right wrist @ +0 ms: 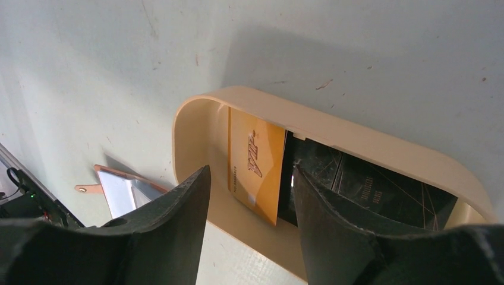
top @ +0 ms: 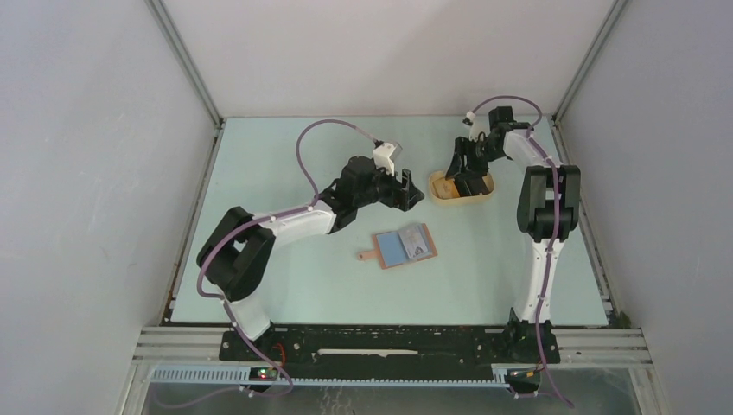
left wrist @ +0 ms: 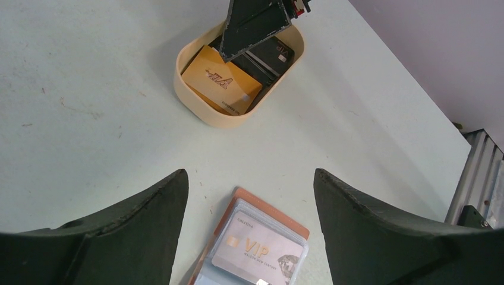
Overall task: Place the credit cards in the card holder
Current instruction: Move the storage box to the center of the board, then pick up the credit card from the storage box.
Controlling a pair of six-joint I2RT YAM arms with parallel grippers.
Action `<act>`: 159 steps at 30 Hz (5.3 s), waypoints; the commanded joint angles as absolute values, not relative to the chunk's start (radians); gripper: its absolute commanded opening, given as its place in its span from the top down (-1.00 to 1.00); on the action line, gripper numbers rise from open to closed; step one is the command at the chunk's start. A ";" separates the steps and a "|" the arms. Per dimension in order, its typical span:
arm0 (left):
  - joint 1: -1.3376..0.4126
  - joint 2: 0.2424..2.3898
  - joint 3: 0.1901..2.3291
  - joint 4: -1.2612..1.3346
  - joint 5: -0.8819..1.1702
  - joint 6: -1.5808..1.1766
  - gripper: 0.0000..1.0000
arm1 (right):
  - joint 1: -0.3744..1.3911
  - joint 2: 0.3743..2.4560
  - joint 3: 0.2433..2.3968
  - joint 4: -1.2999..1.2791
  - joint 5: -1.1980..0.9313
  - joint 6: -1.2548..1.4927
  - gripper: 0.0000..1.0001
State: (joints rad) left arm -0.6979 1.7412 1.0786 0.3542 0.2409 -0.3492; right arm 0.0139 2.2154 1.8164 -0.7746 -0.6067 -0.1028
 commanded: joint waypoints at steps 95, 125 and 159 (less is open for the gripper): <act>-0.660 1.813 1.183 0.266 0.176 -0.441 -0.59 | 0.160 2.220 1.800 -0.727 -0.644 -0.038 0.09; -0.643 2.006 1.401 0.017 0.249 -0.501 0.02 | 0.167 2.256 1.808 -0.722 -0.941 0.014 0.08; -0.565 1.823 1.090 0.551 0.418 -0.605 -0.35 | 0.048 2.177 1.789 -0.734 -1.103 -0.093 1.00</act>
